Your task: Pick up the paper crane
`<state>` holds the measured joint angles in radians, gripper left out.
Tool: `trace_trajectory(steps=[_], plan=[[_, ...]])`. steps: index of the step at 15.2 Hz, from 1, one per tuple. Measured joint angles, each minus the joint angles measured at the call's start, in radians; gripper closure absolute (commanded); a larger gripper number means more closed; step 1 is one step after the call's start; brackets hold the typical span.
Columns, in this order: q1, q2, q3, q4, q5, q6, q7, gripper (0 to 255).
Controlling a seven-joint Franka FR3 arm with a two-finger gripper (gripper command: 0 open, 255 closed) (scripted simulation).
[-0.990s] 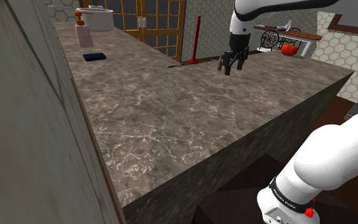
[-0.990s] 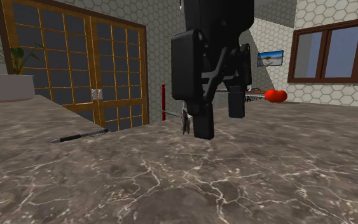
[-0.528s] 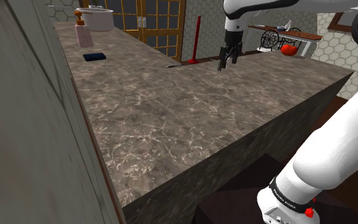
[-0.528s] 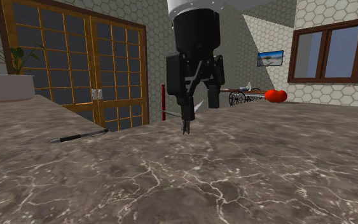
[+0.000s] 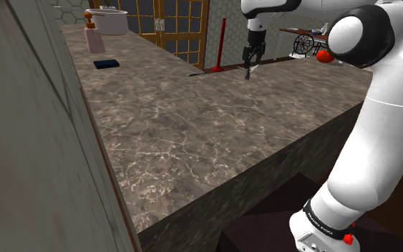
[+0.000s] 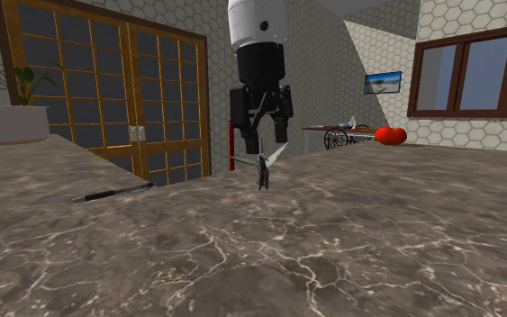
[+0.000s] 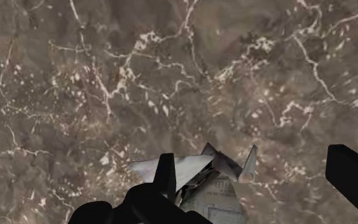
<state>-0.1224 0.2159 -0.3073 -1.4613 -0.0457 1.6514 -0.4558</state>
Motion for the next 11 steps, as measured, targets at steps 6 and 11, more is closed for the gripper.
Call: trace_trajectory(steps=[6, 11], plan=[[-0.057, 0.188, -0.006, 0.241, 0.051, -0.05, -0.07, 0], [-0.052, 0.186, -0.004, 0.168, 0.05, 0.021, -0.064, 0]])
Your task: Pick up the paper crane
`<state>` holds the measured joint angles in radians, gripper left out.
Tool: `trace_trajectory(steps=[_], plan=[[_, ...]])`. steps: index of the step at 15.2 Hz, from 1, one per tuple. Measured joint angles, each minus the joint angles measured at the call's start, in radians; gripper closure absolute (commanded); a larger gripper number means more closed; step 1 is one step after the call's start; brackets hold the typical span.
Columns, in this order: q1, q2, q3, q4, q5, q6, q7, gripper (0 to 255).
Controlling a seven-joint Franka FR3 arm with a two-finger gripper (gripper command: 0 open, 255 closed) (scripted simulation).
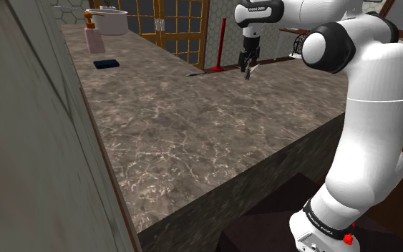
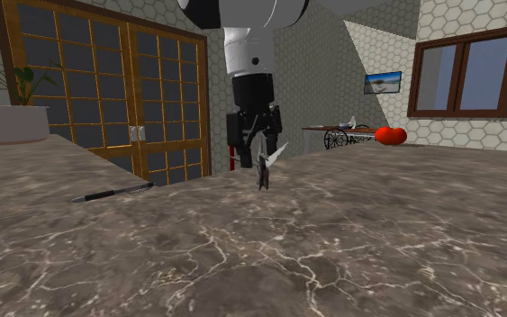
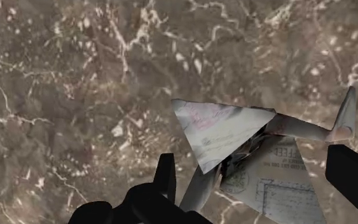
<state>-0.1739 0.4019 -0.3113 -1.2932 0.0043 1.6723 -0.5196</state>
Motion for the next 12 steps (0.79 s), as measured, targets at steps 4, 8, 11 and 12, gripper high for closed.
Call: trace_trajectory(steps=[4, 8, 11, 12], plan=[[0.003, -0.011, 0.0, -0.029, -0.003, 0.02, 0.003, 255], [0.003, -0.011, -0.001, -0.029, -0.003, 0.022, 0.002, 255], [0.002, -0.011, -0.001, -0.029, -0.003, 0.024, 0.001, 255], [0.002, -0.011, -0.001, -0.029, -0.003, 0.023, 0.001, 255]])
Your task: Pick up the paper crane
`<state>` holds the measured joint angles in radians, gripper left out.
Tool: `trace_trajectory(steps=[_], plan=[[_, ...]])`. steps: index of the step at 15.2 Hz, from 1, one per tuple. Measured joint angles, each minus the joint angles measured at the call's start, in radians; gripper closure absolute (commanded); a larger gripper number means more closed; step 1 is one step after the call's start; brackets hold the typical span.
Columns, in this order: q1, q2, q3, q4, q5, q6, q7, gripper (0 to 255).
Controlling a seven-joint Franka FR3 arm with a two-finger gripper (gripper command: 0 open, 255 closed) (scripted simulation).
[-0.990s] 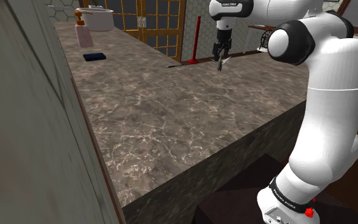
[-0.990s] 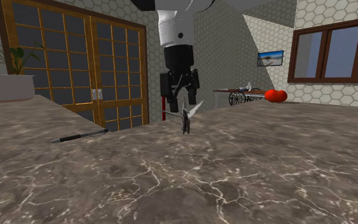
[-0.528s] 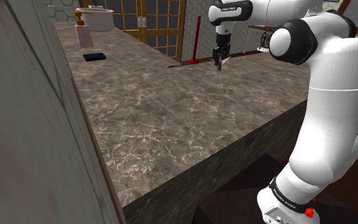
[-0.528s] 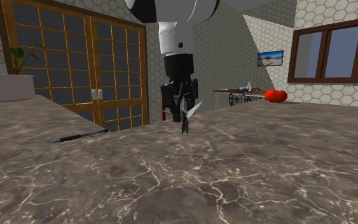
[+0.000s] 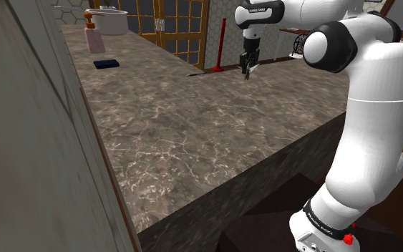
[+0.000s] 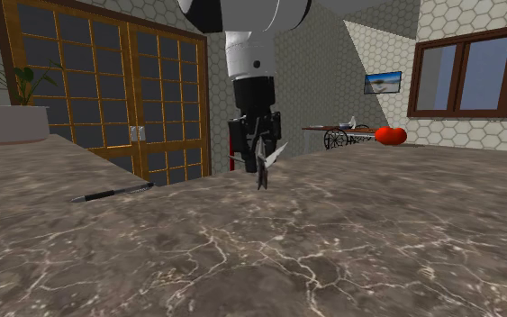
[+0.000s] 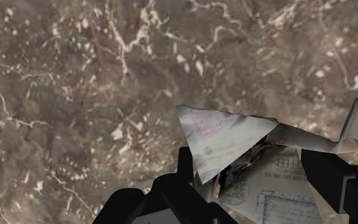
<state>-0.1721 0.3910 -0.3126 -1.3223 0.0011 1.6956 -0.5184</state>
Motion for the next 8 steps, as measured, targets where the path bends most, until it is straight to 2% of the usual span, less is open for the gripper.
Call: trace_trajectory(steps=[8], plan=[[-0.008, 0.022, 0.0, 0.121, 0.007, -0.103, -0.007, 255]])
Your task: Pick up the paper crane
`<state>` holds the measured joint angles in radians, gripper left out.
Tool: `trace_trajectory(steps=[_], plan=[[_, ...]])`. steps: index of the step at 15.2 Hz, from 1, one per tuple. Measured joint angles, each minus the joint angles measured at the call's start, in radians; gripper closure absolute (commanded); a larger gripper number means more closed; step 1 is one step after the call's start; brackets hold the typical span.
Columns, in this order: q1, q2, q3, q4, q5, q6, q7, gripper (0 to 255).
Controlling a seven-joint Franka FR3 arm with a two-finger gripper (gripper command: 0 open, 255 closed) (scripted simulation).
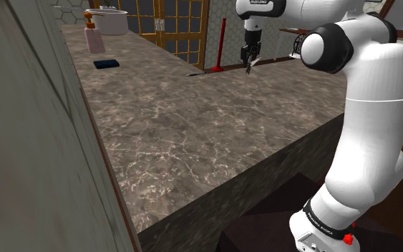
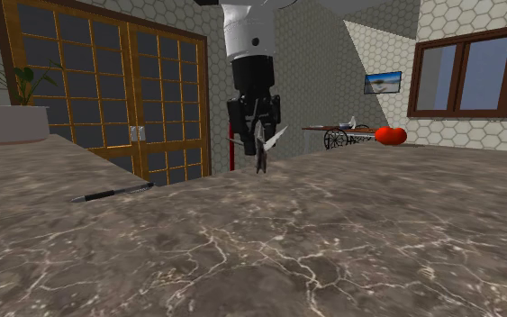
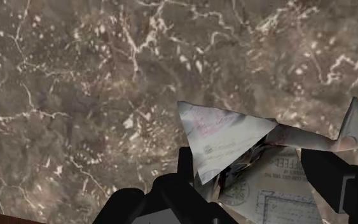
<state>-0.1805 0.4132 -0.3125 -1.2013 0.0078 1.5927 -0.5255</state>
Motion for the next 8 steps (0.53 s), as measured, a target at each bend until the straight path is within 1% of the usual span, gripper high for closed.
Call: trace_trajectory(steps=[8], plan=[[-0.025, 0.055, -0.001, 0.192, 0.016, -0.137, -0.017, 255]])
